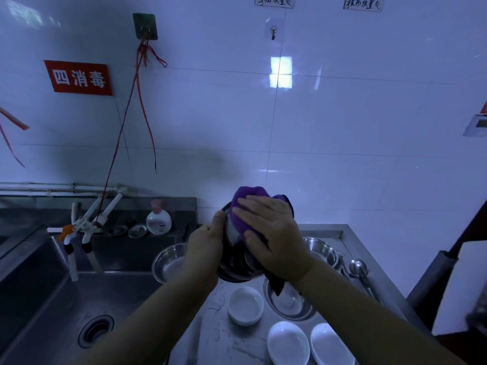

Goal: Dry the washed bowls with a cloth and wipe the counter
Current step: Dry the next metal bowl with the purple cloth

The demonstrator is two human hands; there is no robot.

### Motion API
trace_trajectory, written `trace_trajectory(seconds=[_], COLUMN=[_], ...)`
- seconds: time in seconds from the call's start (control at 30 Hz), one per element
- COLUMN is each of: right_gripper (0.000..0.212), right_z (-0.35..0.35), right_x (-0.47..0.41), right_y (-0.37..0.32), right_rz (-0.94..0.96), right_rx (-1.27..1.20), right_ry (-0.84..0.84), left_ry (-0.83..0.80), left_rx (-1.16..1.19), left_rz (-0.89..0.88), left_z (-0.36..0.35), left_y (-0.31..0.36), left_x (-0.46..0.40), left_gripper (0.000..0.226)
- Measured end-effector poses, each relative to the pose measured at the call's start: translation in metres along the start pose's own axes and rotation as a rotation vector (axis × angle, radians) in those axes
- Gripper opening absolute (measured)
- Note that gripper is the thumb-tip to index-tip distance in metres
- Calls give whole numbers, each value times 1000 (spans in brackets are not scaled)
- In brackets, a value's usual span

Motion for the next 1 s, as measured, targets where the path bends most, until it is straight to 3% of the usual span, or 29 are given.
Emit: trace_trajectory(seconds=[0.1,0.17,0.37,0.43,0.53,0.67,0.77,1.0], right_gripper=[38,39,39,38,42,49,50,40], right_z=[-3,2,3,-2,-12,-26,-30,-51], right_x=[0,-2,10,19,32,46,48,46], right_y=[0,7,43,43,34,19,9,4], right_rz=[80,69,-323,-368,-356,-380,-253,51], right_rx=[25,-32,-514,-551,-453,-167,37,253], right_ry=[-50,-2,223,281,369,382,300,3], left_ry=[-45,-37,29,8,-40,-239,-306,-249], left_rx=[-61,22,427,530,734,916,921,821], left_rz=[-47,6,250,305,392,437,440,452], left_z=[-1,0,7,6,-2,-17,-23,-25], left_y=[3,4,1,2,3,4,0,-6], left_x=[-2,-4,-20,-21,-19,-8,0,2], left_gripper=[48,45,51,50,54,66,61,54])
Point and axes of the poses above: each hand's wrist, its own x-axis away from the middle knuckle, its own z-axis out of the back of the hand, y = z × x, the point moved 4 cm from there along -x, towards the middle knuckle, and after that the axes turned 6 degrees about -y, right-handed, at the moved point
